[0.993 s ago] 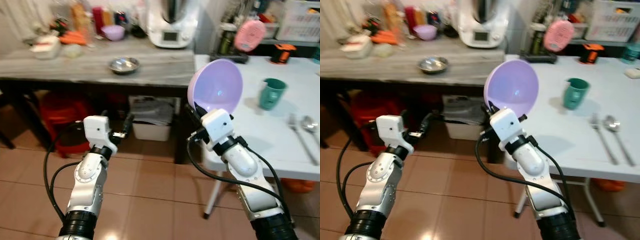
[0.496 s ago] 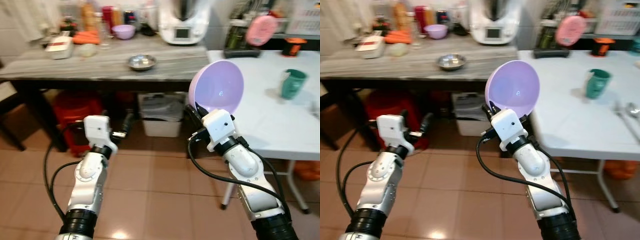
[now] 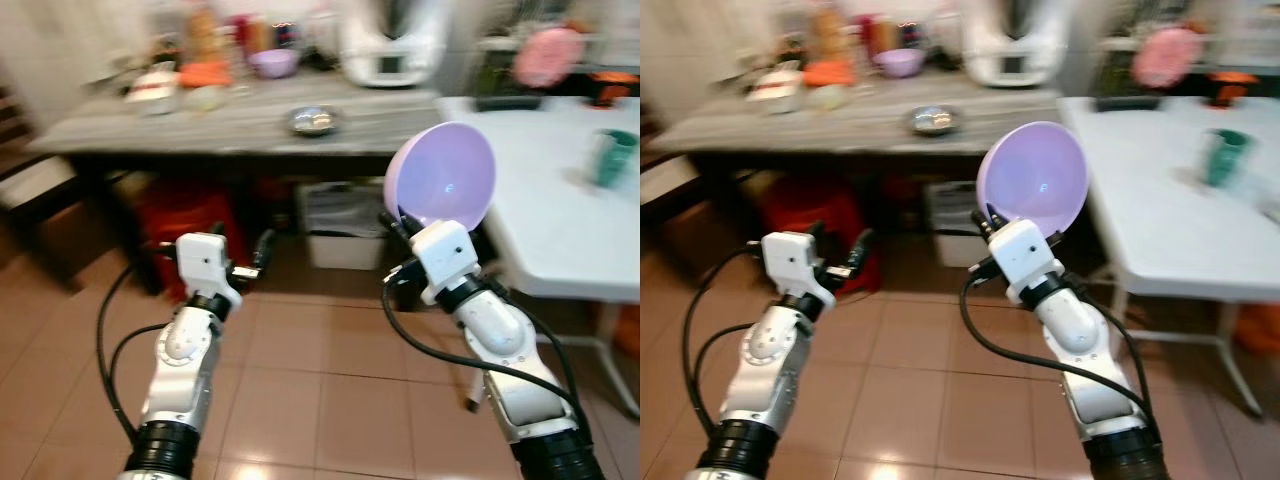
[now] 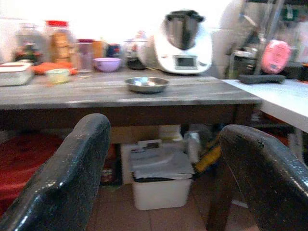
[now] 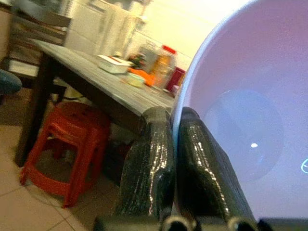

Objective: Setting the table

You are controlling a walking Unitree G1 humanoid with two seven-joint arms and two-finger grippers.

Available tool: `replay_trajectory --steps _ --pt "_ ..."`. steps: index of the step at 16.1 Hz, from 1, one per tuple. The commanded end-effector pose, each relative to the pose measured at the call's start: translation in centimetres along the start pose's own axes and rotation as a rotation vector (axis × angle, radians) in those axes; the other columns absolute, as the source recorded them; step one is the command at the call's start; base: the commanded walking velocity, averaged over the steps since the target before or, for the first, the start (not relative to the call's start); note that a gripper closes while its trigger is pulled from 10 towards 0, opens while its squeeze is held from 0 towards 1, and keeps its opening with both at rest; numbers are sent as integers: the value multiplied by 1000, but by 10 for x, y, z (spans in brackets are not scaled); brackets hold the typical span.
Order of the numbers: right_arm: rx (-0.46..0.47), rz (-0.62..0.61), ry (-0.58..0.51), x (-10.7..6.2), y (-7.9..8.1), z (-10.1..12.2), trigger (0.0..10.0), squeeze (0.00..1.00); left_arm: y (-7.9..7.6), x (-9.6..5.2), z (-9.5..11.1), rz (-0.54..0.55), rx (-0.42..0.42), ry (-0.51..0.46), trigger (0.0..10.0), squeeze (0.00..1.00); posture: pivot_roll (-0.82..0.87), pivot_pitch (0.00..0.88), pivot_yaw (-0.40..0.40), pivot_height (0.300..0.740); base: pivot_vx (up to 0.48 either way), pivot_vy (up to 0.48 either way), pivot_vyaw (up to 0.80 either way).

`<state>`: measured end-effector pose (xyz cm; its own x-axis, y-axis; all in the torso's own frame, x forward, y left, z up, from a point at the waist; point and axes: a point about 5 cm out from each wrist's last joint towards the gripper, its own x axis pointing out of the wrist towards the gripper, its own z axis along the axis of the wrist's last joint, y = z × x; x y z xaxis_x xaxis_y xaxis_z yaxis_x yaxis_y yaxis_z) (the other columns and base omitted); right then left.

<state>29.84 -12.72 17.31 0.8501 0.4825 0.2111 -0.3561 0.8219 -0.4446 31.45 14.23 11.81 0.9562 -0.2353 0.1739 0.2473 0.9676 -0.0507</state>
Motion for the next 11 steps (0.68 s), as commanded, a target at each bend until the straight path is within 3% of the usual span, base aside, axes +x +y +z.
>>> replay_trajectory --steps 1,2,11 --pt "-5 1 -36 4 -1 8 10000 0 5 1 4 3 16 -9 10000 0 -90 16 45 740 341 0 800" --pt "-3 -2 -38 4 -2 9 10000 0 5 1 4 3 15 -10 10000 0 -90 16 45 740 349 0 600" --pt "-3 -1 -36 3 -2 8 10000 0 1 1 2 -12 1 -7 10000 0 -95 18 47 740 376 0 0"
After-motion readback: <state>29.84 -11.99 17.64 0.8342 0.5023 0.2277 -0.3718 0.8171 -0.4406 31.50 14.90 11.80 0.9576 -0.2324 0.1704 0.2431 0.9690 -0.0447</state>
